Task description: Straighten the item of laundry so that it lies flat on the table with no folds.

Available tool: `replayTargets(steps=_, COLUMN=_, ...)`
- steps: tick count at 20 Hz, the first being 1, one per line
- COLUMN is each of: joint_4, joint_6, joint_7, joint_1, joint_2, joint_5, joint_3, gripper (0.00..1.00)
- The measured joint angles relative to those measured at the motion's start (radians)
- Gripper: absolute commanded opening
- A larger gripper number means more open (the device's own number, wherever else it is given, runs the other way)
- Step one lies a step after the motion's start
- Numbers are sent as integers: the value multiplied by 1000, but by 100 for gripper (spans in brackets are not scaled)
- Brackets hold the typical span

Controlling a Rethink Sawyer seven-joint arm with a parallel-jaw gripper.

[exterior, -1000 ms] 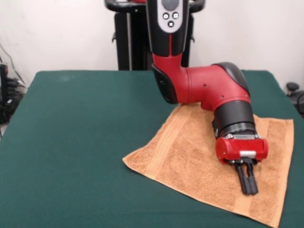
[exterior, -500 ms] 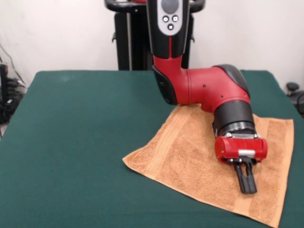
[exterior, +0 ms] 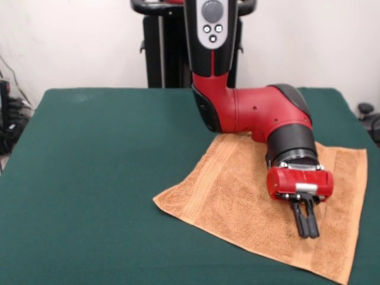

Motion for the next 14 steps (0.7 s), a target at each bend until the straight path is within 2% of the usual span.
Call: replayTargets(steps=14, joint_4=0, joint_6=2, joint_7=0, joint_1=0, joint_2=-1, joint_5=8, joint_3=0, gripper=0)
